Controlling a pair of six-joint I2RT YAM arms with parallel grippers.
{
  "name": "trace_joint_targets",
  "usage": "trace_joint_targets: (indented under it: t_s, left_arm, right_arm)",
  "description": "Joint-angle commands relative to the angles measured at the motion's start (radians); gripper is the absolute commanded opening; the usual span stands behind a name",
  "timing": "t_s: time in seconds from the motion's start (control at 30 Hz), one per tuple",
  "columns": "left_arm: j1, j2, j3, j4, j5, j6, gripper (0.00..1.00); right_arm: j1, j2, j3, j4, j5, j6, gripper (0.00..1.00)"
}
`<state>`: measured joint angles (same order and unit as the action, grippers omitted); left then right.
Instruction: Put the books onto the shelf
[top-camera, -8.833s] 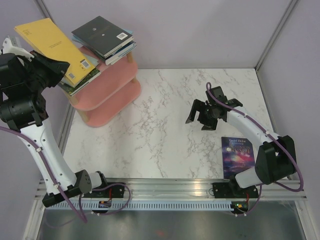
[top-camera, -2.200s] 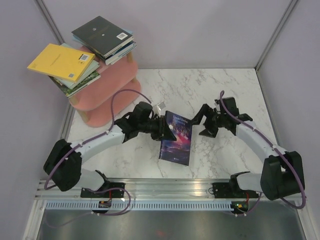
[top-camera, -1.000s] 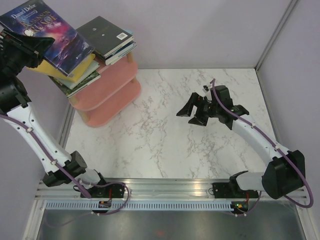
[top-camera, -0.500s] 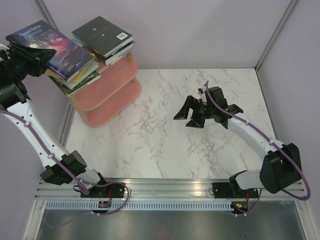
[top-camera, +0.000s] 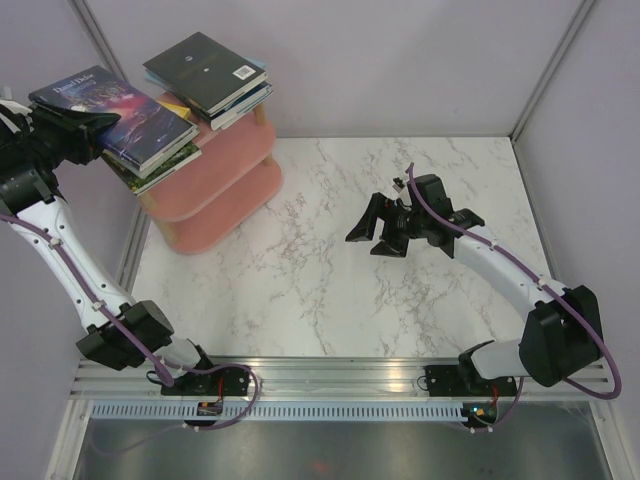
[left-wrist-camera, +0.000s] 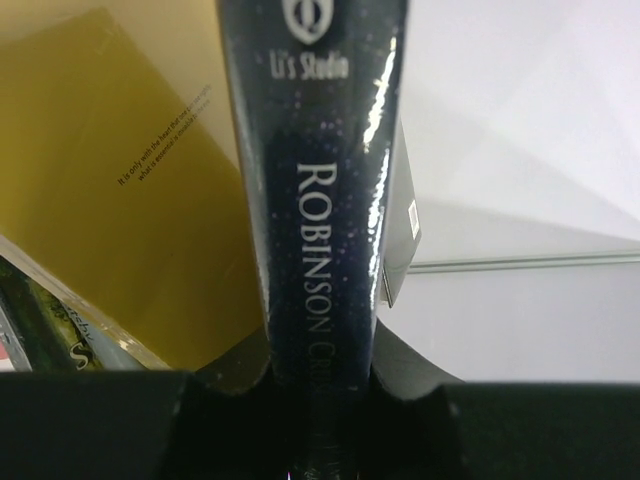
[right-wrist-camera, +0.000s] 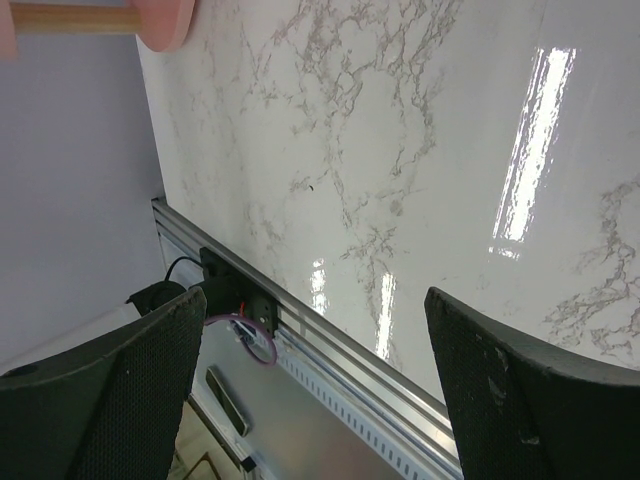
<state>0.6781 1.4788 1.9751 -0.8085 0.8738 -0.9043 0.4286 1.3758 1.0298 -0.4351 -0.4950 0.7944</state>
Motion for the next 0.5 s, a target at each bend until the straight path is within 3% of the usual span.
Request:
trace_joint_targets:
  t_s: [0.0,0.07,0.47]
  left_arm:
    - [0.006,-0.018,0.010,0.011,-0.007,0.082,0.17]
    - [0.006,-0.015,0.019,-0.003,-0.021,0.103,0.31]
    - [0.006,0.060,0.203,-0.208,-0.143,0.246,0.75]
  right_arm:
    - [0.004,0.006,0.006,0.004,-0.002,-0.021,0.93]
    - [0.004,0.003,0.004,0.003,-0.002,-0.021,0.93]
    - [0.006,0.000,-0.004,-0.002,0.009,-0.029,0.93]
